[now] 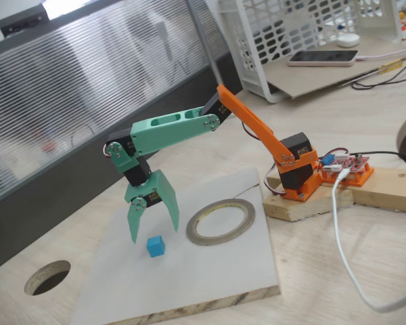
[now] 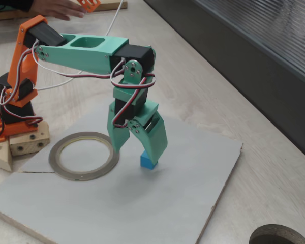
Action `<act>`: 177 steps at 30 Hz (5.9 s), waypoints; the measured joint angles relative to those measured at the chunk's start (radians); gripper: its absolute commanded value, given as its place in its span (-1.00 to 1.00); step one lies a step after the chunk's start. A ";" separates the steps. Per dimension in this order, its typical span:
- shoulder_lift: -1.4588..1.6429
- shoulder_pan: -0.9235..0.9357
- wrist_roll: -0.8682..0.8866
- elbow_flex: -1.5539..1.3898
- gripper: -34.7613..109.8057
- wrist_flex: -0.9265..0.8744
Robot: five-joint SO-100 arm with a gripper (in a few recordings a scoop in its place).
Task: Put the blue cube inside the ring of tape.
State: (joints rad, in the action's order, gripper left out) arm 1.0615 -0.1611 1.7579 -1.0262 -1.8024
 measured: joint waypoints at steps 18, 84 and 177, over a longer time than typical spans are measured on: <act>0.000 0.000 -0.008 0.000 0.45 0.000; -0.107 0.052 -0.005 -0.005 0.45 0.000; 0.002 0.052 -0.008 -0.009 -0.18 0.293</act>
State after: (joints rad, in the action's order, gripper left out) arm 1.0630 -0.1089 1.7503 -1.0354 -1.5094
